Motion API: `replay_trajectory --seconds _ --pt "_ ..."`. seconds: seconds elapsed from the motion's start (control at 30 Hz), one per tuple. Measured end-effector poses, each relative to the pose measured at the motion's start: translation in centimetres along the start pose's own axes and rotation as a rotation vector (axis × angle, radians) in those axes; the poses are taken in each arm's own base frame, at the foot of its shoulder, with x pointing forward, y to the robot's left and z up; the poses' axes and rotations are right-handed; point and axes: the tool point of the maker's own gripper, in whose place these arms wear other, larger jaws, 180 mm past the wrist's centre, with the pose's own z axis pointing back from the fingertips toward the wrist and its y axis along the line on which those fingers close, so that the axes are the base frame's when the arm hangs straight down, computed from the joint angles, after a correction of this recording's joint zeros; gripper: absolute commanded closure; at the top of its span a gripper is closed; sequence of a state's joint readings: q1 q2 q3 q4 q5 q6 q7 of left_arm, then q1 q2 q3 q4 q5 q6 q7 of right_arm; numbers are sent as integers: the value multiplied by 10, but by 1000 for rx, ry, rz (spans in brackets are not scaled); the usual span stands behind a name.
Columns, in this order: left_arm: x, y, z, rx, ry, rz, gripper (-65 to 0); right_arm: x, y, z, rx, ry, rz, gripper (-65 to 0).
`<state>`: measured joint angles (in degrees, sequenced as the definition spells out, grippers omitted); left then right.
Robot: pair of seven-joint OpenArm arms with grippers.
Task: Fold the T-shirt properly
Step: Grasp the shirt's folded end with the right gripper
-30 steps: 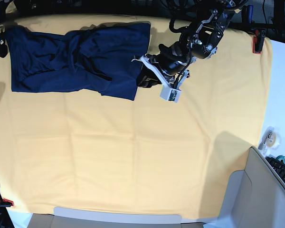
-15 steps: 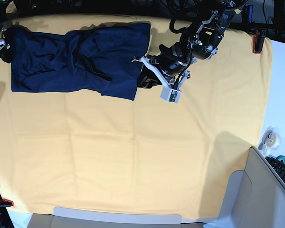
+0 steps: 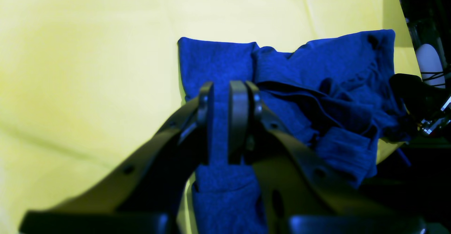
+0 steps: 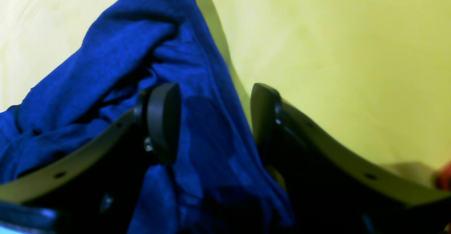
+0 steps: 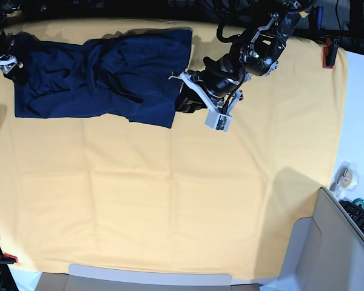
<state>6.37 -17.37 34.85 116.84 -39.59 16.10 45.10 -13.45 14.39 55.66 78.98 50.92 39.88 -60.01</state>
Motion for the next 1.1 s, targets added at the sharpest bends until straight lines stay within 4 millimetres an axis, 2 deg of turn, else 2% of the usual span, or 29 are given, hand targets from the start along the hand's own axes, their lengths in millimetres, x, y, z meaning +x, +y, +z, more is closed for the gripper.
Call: replay_trajectory --seconds 0.4,0.6,0.8,0.83,0.9,1.0,1.03,1.1 --pt "0 1 0 2 1 -2 -80 -14 37 -10 67 42 64 -318" --pt "0 1 0 1 1 -2 -80 -21 51 -16 103 69 91 -318" --pt "0 1 0 1 1 -2 -80 -24 55 -18 116 80 99 -314" --pt "0 1 0 1 1 -2 -80 -24 56 -19 117 81 99 -298" --pt "0 1 0 1 1 -2 -80 -25 56 -19 117 84 100 -214" --pt "0 1 0 1 1 -2 -80 -30 54 -19 111 107 101 -25" --pt "0 1 0 1 1 -2 -80 -31 55 -21 109 115 103 0" --pt "0 1 0 1 1 -1 -80 -32 64 -26 135 130 125 0"
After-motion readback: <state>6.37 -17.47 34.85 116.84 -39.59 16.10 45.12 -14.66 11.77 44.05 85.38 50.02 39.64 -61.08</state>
